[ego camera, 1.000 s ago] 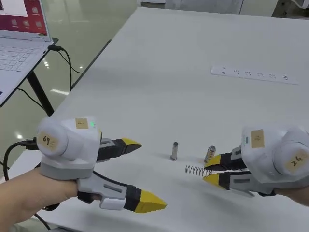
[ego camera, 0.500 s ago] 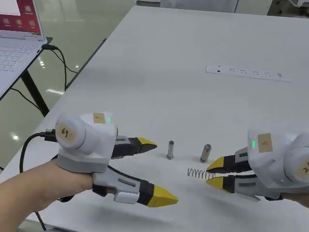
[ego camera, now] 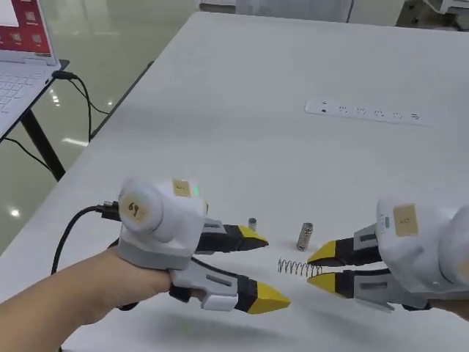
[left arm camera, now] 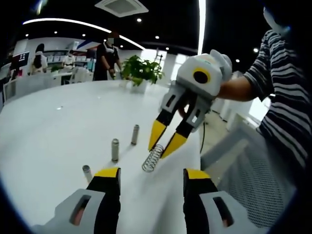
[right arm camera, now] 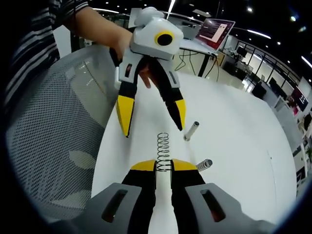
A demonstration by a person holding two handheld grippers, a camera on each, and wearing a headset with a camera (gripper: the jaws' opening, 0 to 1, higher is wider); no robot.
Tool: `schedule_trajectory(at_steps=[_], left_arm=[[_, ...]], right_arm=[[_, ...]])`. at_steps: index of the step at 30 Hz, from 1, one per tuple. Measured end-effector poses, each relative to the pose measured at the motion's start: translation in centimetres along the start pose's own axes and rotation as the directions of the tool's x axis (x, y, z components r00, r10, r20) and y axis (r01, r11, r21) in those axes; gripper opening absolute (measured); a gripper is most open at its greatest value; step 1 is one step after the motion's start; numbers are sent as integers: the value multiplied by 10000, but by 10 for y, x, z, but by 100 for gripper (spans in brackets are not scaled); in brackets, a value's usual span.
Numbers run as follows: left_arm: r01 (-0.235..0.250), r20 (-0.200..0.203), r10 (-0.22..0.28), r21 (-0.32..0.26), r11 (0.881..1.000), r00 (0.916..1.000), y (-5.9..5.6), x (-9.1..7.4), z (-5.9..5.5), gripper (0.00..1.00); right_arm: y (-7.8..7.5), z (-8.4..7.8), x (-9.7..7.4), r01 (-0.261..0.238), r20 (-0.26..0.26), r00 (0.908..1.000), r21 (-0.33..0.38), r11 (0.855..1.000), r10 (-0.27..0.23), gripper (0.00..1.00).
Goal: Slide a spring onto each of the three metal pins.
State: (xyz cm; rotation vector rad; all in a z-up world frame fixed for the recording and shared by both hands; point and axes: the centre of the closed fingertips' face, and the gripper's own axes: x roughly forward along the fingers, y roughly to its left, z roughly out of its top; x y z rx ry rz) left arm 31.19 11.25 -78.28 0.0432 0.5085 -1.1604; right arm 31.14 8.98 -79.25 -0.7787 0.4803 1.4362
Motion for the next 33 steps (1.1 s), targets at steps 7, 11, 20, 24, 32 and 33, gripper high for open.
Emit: schedule_trajectory(at_steps=[7,11,20,24,32,33], left_arm=[[245,159,-245,17,9997,9996,-3,4,5,34],[312,178,-313,72,9995,9994,-2,8,6,29],[340,274,-343,133,9993,9990,-2,12,9,19],[405,204,-408,143,9991,9990,-2,13,7,16],[586,350,-597,301,9978,9976,-9,15,10,6],[594,360,-605,327,9977,9975,-10,15,10,6]], right_arm=[[0,1,-2,-60,8,10000,-62,10000,60,8],[0,1,-3,-81,34,10000,-67,9999,81,8],[2,6,-5,-125,169,9998,-118,9999,127,8],[2,9,-7,-119,236,9996,-128,9998,122,8],[5,10,-6,-200,225,9995,-184,9996,204,8],[5,11,-7,-173,257,9995,-239,9996,180,8]])
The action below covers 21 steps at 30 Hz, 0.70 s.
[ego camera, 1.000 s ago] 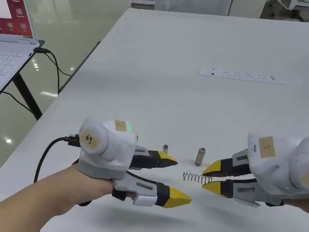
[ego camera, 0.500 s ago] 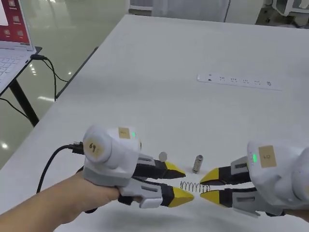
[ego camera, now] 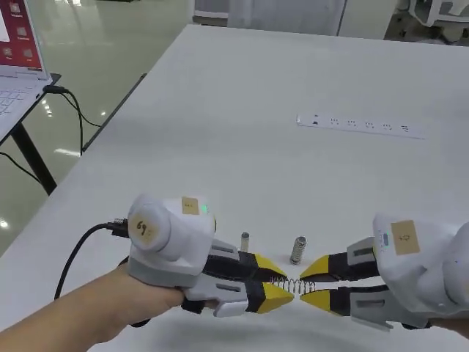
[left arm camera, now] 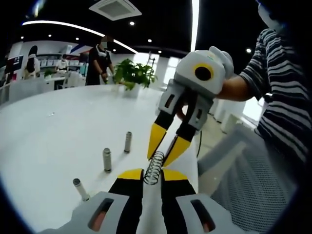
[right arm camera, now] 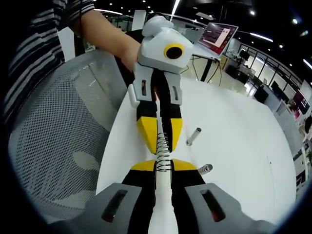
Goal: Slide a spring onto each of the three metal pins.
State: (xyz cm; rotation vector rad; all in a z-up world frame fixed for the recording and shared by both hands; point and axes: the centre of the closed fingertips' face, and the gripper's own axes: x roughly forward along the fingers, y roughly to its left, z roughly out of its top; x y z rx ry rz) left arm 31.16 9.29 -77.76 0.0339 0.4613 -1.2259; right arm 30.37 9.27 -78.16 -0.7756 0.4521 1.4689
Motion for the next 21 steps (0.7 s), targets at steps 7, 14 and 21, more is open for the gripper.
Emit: schedule_trajectory(at_steps=[7,14,21], left_arm=[[167,-2,-167,367,9992,9999,-4,0,0,4],[371,-90,-367,585,9976,9993,-6,1,1,4],[561,-129,-554,573,9968,9984,-8,3,1,3]], right_arm=[[2,0,0,-33,43,10000,80,10000,32,8],[3,-1,-1,-64,66,10000,174,9998,63,8],[6,-6,-1,-114,73,9999,463,9989,111,11]])
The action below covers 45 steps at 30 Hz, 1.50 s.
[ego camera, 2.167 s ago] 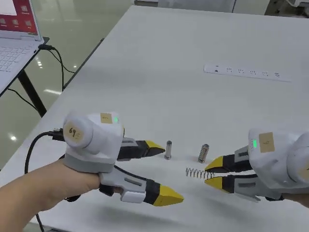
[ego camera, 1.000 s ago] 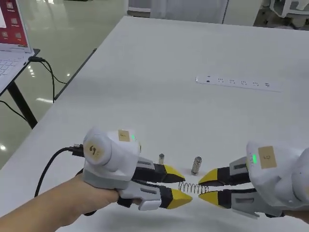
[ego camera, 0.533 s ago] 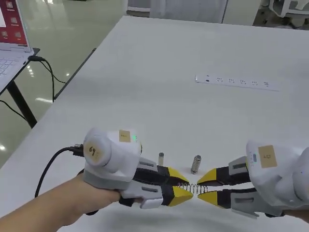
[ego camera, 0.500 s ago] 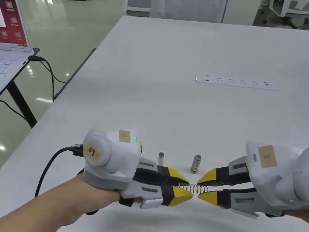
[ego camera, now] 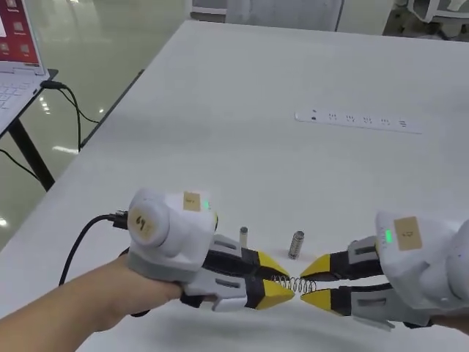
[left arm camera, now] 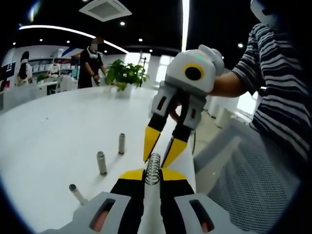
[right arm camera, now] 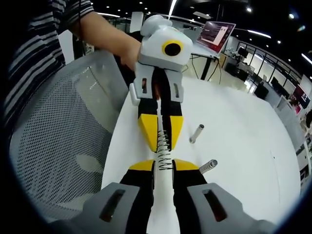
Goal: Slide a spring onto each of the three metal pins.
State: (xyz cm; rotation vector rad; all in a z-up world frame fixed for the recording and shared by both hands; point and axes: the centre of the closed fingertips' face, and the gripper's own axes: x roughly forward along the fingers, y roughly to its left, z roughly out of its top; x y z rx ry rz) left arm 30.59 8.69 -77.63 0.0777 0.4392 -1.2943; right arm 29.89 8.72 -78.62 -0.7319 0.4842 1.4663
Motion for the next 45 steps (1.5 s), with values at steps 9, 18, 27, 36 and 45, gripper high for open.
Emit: schedule_trajectory(at_steps=[9,18,27,36,45], left_arm=[[129,-79,-130,-81,9999,9999,-1,1,-1,3],[128,-205,-129,-68,9999,9997,-1,3,-4,3],[173,-239,-173,-22,9998,9996,-2,1,-5,3],[236,-411,-229,146,9996,9989,-4,1,-8,3],[98,-676,-65,481,9988,9977,-2,4,-11,3]], right_arm=[[-1,-7,0,75,-165,9998,13,10000,-75,8],[0,-9,0,98,-236,9997,-311,9995,-105,7],[-1,1,-11,-159,376,9992,31,9999,158,7],[-2,17,-16,-295,752,9967,-192,9994,309,7],[-1,42,-15,-464,1521,9874,135,9988,438,7]])
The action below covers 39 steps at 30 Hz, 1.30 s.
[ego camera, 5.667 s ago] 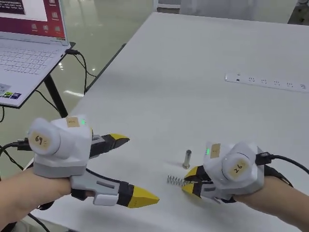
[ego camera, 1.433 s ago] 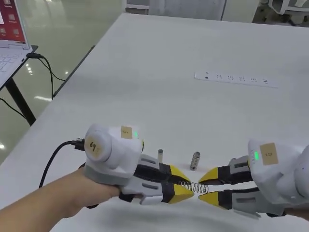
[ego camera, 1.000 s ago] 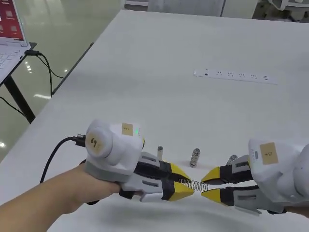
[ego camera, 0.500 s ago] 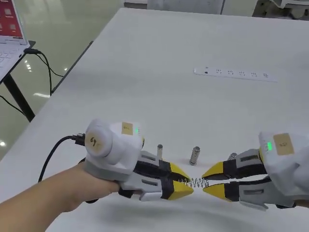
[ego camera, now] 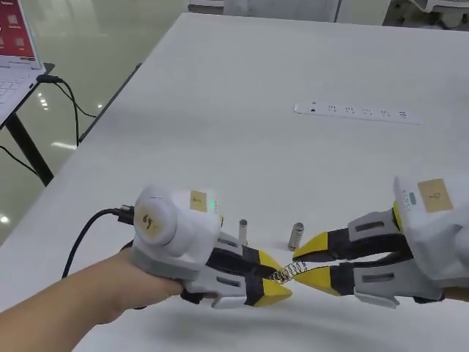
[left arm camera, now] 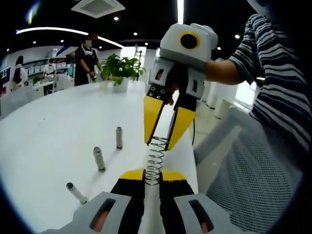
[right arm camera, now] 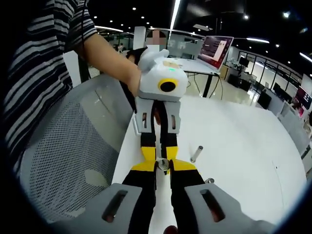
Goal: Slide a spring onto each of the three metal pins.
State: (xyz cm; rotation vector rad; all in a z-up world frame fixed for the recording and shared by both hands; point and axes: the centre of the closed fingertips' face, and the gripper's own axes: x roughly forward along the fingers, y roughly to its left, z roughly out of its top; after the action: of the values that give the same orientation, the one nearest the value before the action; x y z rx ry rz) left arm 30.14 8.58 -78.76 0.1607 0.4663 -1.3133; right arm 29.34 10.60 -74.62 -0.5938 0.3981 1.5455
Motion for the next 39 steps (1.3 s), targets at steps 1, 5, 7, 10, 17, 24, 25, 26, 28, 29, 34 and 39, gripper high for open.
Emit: schedule_trajectory(at_steps=[1,5,7,10,17,24,25,26,28,29,34,39], left_arm=[[1,-2,-1,11,10000,10000,0,0,0,3],[-66,2,66,74,10000,10000,1,2,1,3],[-84,7,84,67,9999,10000,1,2,2,3],[-153,93,152,21,9999,9998,2,2,4,3],[-171,239,172,-35,9998,9996,1,3,8,3],[-234,228,240,-248,9994,9995,0,0,4,3],[-184,256,195,-423,9989,9995,-1,0,4,3],[-170,246,182,-482,9987,9995,-2,0,4,4],[-240,279,254,-508,9984,9993,-1,0,4,4],[-262,323,280,-530,9983,9991,-1,-1,5,4],[-322,407,348,-627,9975,9986,0,-3,7,4],[-324,480,364,-810,9962,9982,-1,-4,8,5]], right_arm=[[0,3,1,23,108,9999,-5,10000,-23,7],[-2,8,4,181,212,9996,-108,9998,-178,7],[-2,9,5,274,224,9994,-206,9994,-269,7],[-4,13,6,507,386,9980,-288,9983,-496,7],[-3,19,9,832,650,9946,-407,9957,-805,7],[-1,18,10,892,692,9940,-658,9938,-846,7],[0,19,10,863,708,9942,-779,9932,-808,7],[0,19,10,835,677,9946,-802,9933,-782,7],[0,19,11,841,644,9948,-850,9928,-788,7],[-1,20,10,849,643,9948,-885,9925,-794,7],[-1,21,10,872,630,9947,-1024,9909,-810,7],[1,22,10,860,595,9951,-1158,9895,-796,7]])
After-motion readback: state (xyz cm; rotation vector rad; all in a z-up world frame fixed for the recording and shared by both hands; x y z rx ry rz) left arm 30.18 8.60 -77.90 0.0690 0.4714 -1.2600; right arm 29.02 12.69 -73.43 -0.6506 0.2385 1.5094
